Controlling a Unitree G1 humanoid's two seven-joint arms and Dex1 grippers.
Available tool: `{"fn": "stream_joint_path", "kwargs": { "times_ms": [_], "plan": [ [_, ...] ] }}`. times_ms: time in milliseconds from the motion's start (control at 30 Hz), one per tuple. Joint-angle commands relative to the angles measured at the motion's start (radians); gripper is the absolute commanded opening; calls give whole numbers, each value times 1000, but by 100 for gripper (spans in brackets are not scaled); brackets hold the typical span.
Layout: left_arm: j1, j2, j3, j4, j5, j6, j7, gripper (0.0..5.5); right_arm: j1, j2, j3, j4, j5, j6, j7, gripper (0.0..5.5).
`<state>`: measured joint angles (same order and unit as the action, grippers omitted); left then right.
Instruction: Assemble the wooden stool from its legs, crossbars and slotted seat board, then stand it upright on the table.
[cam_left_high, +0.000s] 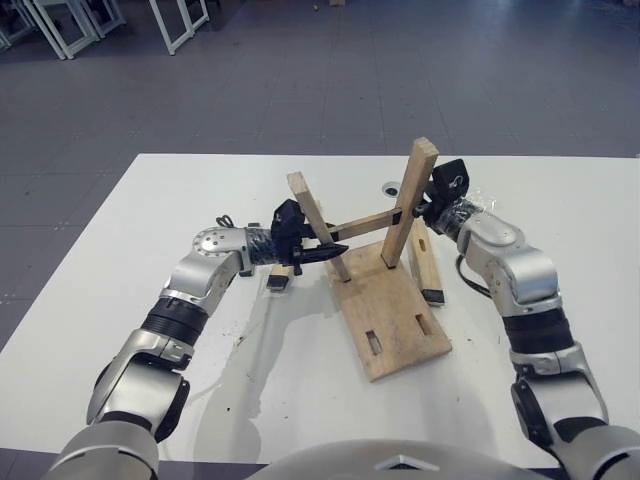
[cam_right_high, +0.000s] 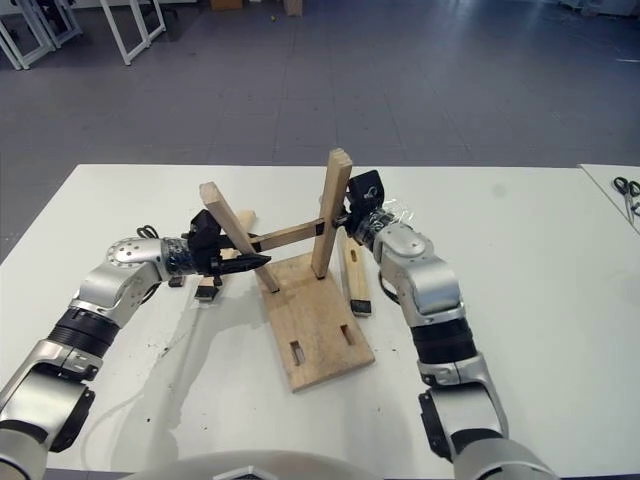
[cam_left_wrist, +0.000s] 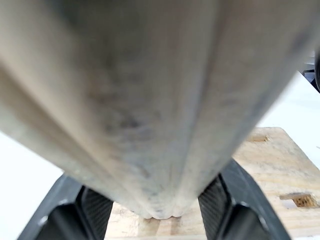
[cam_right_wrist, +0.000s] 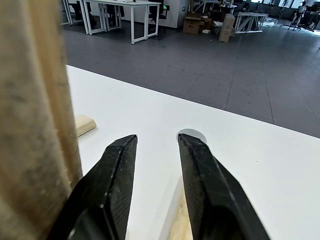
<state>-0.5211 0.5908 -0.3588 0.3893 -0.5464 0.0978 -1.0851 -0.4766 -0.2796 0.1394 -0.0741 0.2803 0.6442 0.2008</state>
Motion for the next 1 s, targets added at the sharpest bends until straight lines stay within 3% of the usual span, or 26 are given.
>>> {"fn": "stream_joint_path", "kwargs": {
  "times_ms": [33, 233, 433, 567, 700, 833, 867, 1000],
  "plan": [
    [101, -23, -263, 113, 324, 15, -77, 203, 39, 123, 117, -228, 173, 66, 148, 152],
    [26, 6, -208, 212, 309, -112, -206, 203, 175, -224, -119, -223, 139, 116, 290, 152],
    [-42, 2, -203, 300, 316, -224, -259, 203, 418, -666, -70, -353, 185, 176, 705, 152],
    [-107, -19, -194, 352, 310, -258, -278, 203, 389, -624, 20, -399, 201, 159, 763, 152],
    [-172, -42, -188, 377, 294, -258, -291, 203, 472, -520, 126, -396, 151, 129, 696, 152],
    [-190, -52, -194, 396, 311, -265, -274, 203, 543, -460, 149, -381, 123, 109, 618, 152],
    [-194, -55, -191, 400, 312, -266, -267, 244, 557, -450, 154, -377, 118, 102, 604, 149],
    [-226, -70, -148, 434, 347, -289, -274, 303, 610, -432, 175, -375, 100, 79, 564, 149]
  ]
}}
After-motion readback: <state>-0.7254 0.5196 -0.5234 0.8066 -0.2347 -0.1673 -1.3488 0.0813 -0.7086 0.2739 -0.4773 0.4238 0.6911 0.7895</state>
